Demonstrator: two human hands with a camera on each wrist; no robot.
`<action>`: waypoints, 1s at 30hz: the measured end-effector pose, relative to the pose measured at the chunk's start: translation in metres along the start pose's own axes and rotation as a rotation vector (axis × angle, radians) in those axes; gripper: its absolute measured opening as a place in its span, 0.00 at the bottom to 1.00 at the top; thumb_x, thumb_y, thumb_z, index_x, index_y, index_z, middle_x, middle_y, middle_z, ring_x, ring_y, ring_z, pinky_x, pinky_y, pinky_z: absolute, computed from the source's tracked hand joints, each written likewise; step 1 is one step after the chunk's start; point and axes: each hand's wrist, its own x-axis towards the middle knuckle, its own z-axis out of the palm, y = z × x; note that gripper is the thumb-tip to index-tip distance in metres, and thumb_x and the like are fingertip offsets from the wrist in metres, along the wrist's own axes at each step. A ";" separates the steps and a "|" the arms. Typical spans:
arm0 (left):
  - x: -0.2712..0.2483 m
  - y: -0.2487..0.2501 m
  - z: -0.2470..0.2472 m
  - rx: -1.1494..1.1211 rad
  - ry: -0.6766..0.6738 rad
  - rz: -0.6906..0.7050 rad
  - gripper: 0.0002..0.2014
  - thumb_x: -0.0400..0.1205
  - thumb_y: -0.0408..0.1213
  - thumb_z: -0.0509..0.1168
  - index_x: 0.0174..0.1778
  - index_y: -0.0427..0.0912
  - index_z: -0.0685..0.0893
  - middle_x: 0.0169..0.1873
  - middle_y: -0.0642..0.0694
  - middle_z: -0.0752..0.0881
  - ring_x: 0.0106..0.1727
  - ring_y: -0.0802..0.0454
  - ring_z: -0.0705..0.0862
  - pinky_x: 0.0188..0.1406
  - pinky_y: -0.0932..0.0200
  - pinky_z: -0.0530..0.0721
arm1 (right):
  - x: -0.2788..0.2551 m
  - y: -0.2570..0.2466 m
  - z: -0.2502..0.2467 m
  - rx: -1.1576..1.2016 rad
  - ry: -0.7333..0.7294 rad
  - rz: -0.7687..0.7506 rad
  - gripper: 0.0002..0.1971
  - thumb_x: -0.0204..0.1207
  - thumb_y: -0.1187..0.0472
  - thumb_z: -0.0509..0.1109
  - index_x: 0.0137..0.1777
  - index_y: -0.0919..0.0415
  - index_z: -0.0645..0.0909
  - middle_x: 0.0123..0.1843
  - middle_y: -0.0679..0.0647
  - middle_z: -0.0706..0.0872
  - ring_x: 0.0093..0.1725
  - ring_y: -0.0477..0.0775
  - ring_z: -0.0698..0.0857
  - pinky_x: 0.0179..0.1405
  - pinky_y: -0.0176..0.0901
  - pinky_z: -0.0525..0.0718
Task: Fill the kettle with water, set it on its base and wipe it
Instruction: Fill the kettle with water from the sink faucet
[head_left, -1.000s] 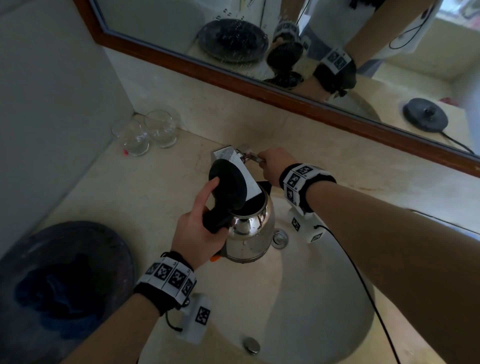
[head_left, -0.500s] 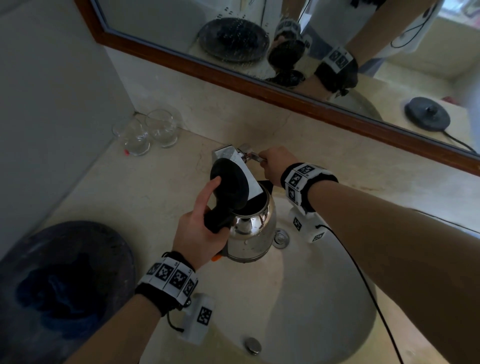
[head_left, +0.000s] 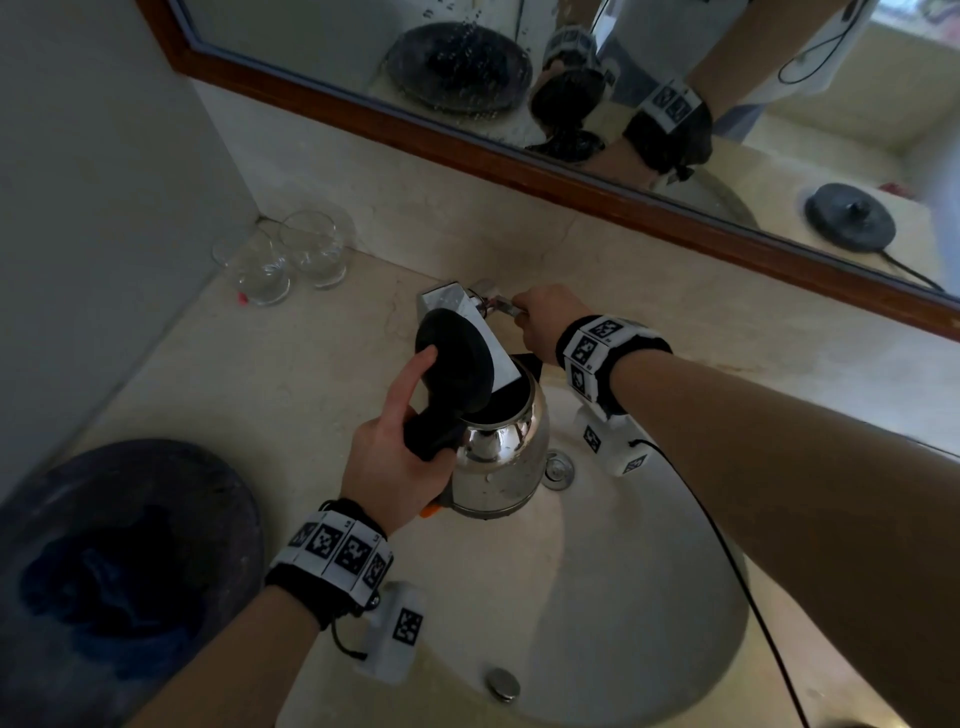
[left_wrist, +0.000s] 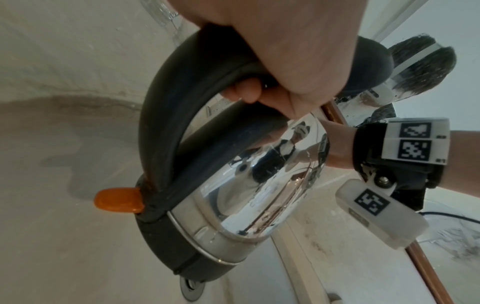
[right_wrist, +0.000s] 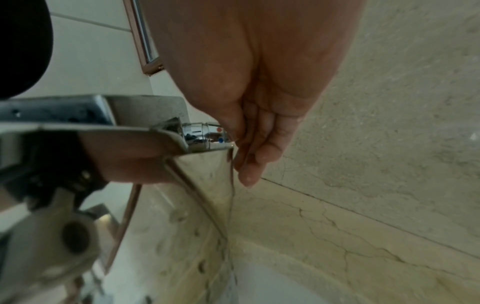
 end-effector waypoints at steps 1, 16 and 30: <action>0.000 0.000 0.000 0.001 0.000 -0.001 0.49 0.68 0.29 0.74 0.73 0.74 0.55 0.19 0.52 0.79 0.27 0.57 0.83 0.29 0.76 0.80 | 0.000 0.000 0.000 0.001 -0.004 0.003 0.13 0.82 0.65 0.61 0.61 0.66 0.82 0.57 0.64 0.86 0.58 0.64 0.84 0.45 0.43 0.74; 0.001 0.004 -0.002 -0.029 -0.002 0.001 0.49 0.68 0.28 0.73 0.74 0.73 0.55 0.20 0.49 0.81 0.28 0.54 0.83 0.30 0.74 0.82 | -0.001 -0.001 -0.002 0.019 -0.015 0.013 0.13 0.82 0.65 0.61 0.61 0.66 0.82 0.57 0.64 0.86 0.58 0.63 0.85 0.52 0.47 0.81; -0.001 0.003 0.000 -0.035 0.015 0.013 0.49 0.68 0.27 0.74 0.75 0.69 0.57 0.19 0.52 0.79 0.28 0.55 0.83 0.29 0.76 0.80 | -0.003 -0.001 -0.002 0.032 -0.014 0.009 0.12 0.82 0.66 0.61 0.60 0.66 0.82 0.57 0.64 0.86 0.58 0.63 0.84 0.47 0.45 0.77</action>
